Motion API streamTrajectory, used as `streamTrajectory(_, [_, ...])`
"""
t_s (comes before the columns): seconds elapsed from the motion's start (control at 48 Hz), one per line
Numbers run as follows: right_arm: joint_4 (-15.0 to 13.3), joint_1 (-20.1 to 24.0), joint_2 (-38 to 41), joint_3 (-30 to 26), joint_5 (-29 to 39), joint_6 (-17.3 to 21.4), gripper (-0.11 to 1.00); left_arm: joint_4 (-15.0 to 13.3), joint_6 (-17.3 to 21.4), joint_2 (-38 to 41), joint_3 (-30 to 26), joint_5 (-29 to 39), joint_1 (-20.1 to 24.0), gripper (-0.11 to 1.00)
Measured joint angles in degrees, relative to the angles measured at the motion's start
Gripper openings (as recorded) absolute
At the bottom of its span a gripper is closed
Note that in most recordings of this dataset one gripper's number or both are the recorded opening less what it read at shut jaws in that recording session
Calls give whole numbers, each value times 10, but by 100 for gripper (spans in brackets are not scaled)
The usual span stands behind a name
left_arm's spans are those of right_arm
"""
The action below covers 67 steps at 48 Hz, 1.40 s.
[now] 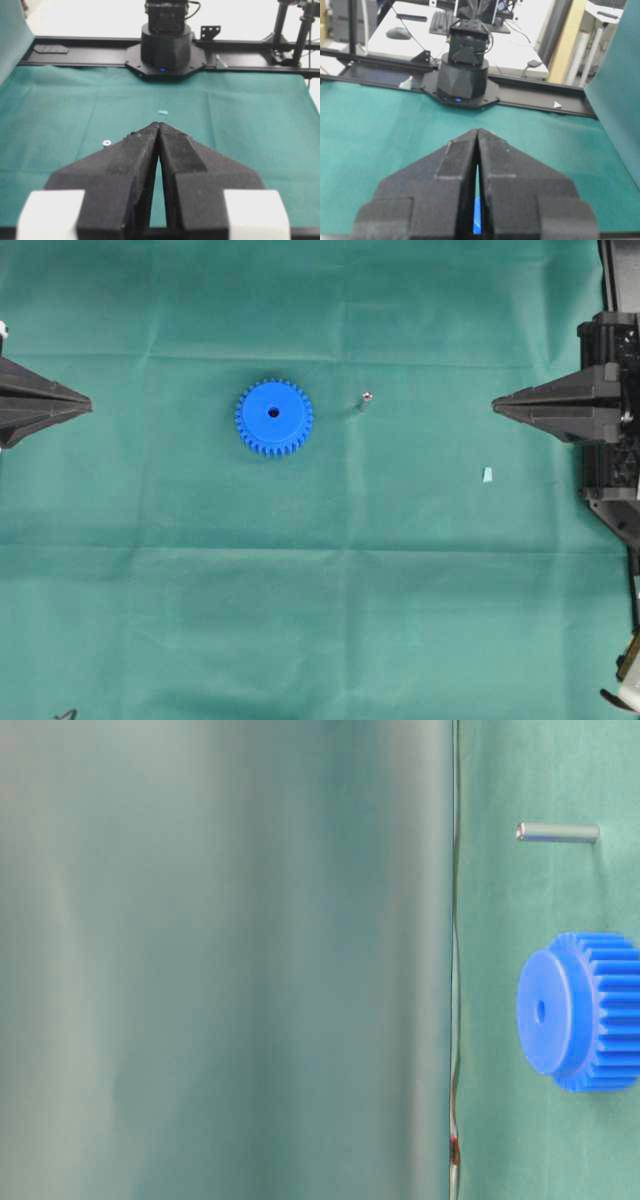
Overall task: Insert the shaft into the center hole of the gear.
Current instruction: 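Move the right gripper left and lower it around the silver shaft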
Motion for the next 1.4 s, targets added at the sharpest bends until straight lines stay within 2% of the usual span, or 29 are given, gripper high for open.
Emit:
streamTrajectory(0.354, [3, -17, 26, -17, 33, 2, 2, 4, -9, 2, -8, 31, -4, 0])
streamTrajectory(0.563, [23, -46, 85, -20, 31, 4, 3, 4, -9, 3, -8, 34, -4, 0])
streamTrajectory(0.605, [26, -52, 100, -20, 30, 4, 6, 4, -9, 3, -8, 34, -5, 0])
streamTrajectory(0.709, [40, -68, 145, -22, 18, 6, 27, 4, -9, 4, -8, 34, -5, 0])
streamTrajectory(0.897, [55, -86, 236, -36, 1, 6, 84, 4, -9, 3, -7, 34, -5, 0])
streamTrajectory(0.938, [57, -91, 259, -39, -9, 6, 89, 4, -9, 3, -8, 36, -5, 0])
streamTrajectory(1.105, [73, -113, 358, -46, -62, 6, 77, 4, -9, 4, -8, 39, -5, 0])
streamTrajectory(1.397, [103, -118, 496, -62, -124, 8, 77, 4, -9, 4, -8, 43, -5, 0])
